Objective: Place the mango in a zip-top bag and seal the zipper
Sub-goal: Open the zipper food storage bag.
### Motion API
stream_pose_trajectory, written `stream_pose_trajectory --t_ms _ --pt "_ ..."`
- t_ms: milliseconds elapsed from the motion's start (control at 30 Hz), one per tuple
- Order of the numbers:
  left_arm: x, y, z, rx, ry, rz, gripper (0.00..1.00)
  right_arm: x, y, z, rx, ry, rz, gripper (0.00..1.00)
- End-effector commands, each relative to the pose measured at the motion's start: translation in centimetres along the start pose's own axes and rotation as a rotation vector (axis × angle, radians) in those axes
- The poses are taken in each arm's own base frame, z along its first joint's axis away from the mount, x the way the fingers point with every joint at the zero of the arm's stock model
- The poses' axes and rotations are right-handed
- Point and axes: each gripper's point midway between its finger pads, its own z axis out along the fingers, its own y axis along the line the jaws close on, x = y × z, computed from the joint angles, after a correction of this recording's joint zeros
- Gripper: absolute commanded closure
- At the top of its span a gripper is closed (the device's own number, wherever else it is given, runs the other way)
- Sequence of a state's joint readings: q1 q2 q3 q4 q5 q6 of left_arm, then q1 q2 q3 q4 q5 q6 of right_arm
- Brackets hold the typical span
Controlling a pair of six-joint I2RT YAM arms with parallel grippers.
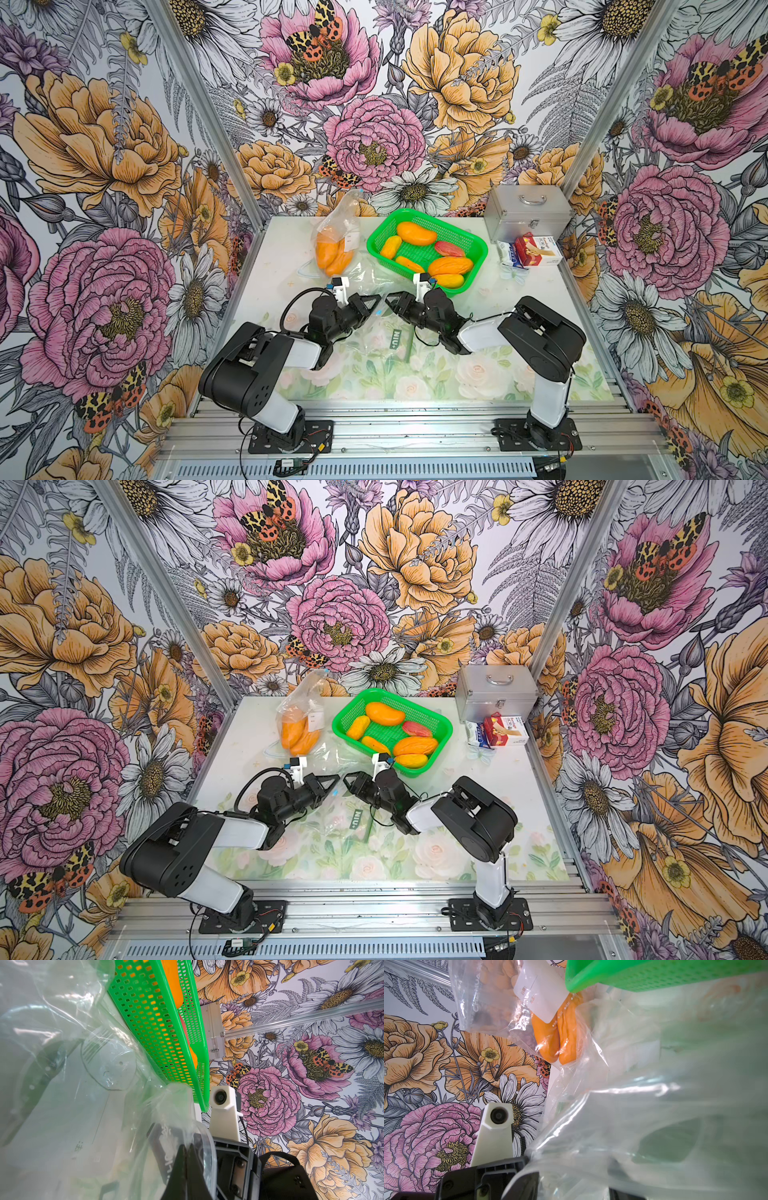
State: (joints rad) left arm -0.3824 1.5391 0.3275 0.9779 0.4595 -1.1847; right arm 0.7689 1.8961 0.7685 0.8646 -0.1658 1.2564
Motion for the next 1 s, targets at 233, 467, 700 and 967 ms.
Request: stream_pose_trajectory --t_ms 233,467,700,967 --pt "0.7 -1.0 -1.6 0.042 -0.009 -0.039 1.0 -1.6 0.4 1.1 -0.058 -0.07 -0.028 0.5" --pt "1.0 -0.9 -2.0 0.04 -0.005 -0.047 1.0 -2.2 0.2 1.0 -0.054 -0.085 -0.045 0.68" --pt "0.8 -1.0 -2.3 0.026 -0.017 -0.036 1.0 -2.3 1.4 1.2 -0.096 -0.077 -0.064 0.6" --pt "0.3 -1.9 -2.0 0.041 -0.026 -0.024 1.0 -1.5 0.2 1.7 -0.071 -0.054 -0.022 0.36"
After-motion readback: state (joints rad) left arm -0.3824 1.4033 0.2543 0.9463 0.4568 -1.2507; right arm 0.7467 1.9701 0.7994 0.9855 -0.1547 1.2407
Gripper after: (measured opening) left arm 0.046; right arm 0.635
